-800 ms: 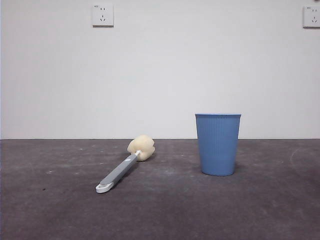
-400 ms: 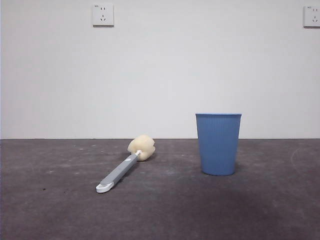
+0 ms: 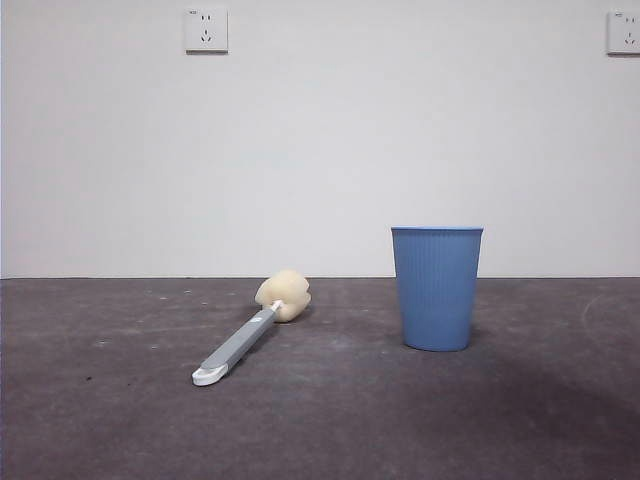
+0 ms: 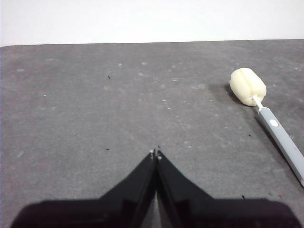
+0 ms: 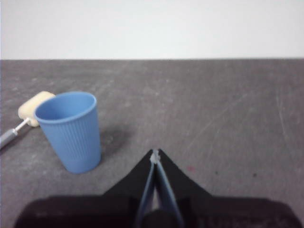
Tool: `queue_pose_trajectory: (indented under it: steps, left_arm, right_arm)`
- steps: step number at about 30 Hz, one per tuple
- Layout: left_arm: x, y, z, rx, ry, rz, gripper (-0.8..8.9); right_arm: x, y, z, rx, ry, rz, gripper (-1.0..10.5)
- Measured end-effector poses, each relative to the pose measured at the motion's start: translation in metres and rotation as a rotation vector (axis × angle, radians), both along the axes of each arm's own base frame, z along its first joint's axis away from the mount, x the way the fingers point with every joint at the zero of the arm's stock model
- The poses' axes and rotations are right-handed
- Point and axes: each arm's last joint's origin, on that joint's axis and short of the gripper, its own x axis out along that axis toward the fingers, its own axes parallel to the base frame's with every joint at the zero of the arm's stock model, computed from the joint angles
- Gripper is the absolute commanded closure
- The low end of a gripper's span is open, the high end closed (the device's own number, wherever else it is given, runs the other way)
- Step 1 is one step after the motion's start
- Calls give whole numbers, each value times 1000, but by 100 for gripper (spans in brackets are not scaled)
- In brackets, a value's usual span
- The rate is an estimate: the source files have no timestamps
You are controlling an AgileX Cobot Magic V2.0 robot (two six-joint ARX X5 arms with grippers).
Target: Pick up the cup brush,pick up the cup,insert the brush into the cup,clean the cup,put the cup brush back,put the cup back to the fixed position on the table
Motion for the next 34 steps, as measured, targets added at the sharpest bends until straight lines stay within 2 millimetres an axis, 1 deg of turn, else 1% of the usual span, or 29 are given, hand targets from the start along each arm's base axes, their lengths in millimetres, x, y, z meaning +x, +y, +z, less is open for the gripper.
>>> queue_pose_trajectory:
  steps: [8, 17, 34]
  left_arm:
    - [0, 0, 0, 0, 0, 0, 817]
    - [0, 0, 0, 0, 0, 0, 817]
    - [0, 0, 0, 0, 0, 0, 817]
  right_arm:
    - [-1, 0, -28, 54, 49, -9, 947]
    - [0, 0, -29, 99, 53, -16, 947]
    - [0, 0, -29, 103, 54, -18, 947]
